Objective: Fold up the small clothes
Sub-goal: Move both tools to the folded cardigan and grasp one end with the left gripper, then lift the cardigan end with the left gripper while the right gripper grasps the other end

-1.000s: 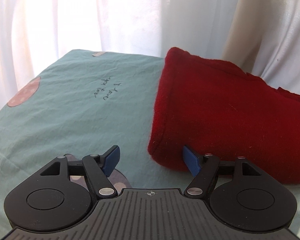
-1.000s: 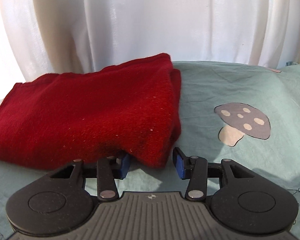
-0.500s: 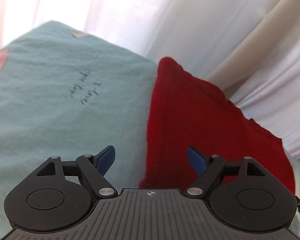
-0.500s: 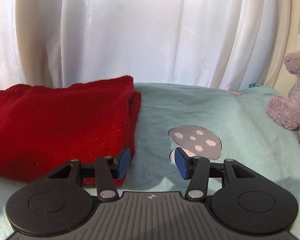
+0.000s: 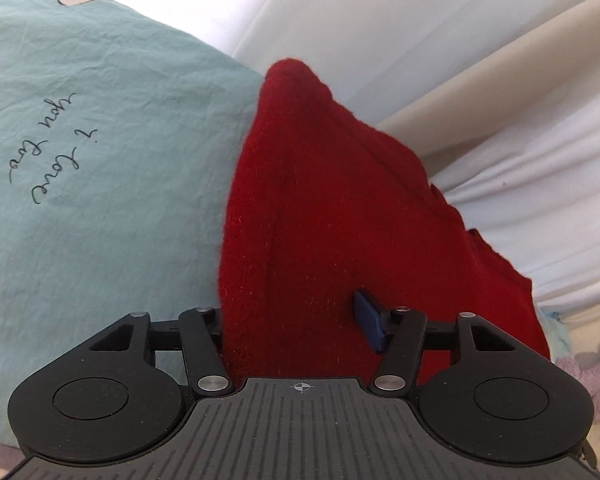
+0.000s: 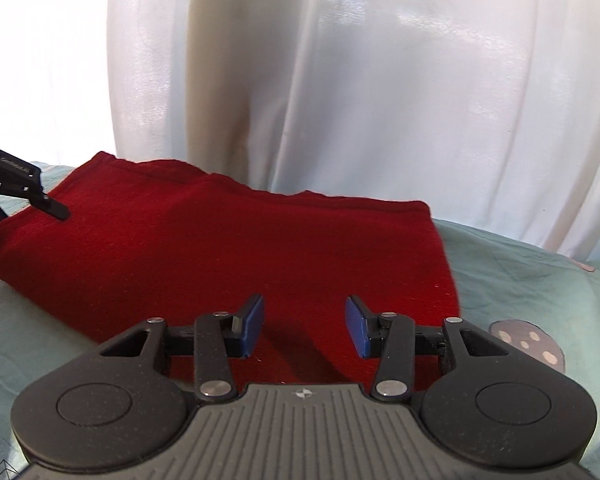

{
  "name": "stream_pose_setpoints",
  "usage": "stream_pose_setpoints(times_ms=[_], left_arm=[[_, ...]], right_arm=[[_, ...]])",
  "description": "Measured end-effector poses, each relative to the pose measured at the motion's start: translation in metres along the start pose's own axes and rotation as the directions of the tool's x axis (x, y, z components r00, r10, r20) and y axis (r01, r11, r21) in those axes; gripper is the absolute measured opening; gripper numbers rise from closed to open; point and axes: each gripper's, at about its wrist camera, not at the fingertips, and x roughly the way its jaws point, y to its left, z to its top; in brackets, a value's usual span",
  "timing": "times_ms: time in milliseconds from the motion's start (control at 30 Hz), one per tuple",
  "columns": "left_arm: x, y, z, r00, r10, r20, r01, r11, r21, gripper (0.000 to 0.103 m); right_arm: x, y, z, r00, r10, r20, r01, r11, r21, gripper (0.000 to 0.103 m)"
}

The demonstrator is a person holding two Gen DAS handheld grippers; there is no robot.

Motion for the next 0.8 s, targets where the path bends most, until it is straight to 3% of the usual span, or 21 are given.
stream_pose_setpoints(times_ms=[167,267,433,567,667,800], left_arm=[[0.002,0.004,0.004,0.999,-0.040,-0.016,0.039,0.998,-0.048,0.036],[-0.006,-0.010,0.006,1.000,-0.006,-0.004,0.006,1.000,0.004,0.027],[-0.010,-0.022,0.005,1.000,0.020,0.008,-0.020,0.998,0.065,0.028],[0.003,-0.012,0.002,1.000,-0.001,-0.028,0.003,0.999,0.048,0.042],[0.000,-0.011,0.004,1.000,-0.021,-0.017,0.022,0.999,0.029,0.028],[-0.021,-0.033,0.008,0.999,-0.035,0.016,0.034,0.997,0.070,0.023]], right_arm=[[0.014,0.029,0.006,0.997,0.069,0.023,-0.067,0.994,-0.084,0.029],[0.019,0.045,0.010,0.995,0.096,0.028,-0.093,0.990,-0.109,0.021],[0.035,0.065,0.014,0.991,0.132,0.032,-0.128,0.984,-0.124,0.015],[0.051,0.070,0.002,0.993,0.115,0.013,-0.112,0.982,-0.151,0.015],[0.050,0.074,-0.003,0.994,0.106,0.029,-0.097,0.974,-0.206,0.015],[0.047,0.072,-0.006,0.993,0.110,0.038,-0.101,0.975,-0.199,0.015]])
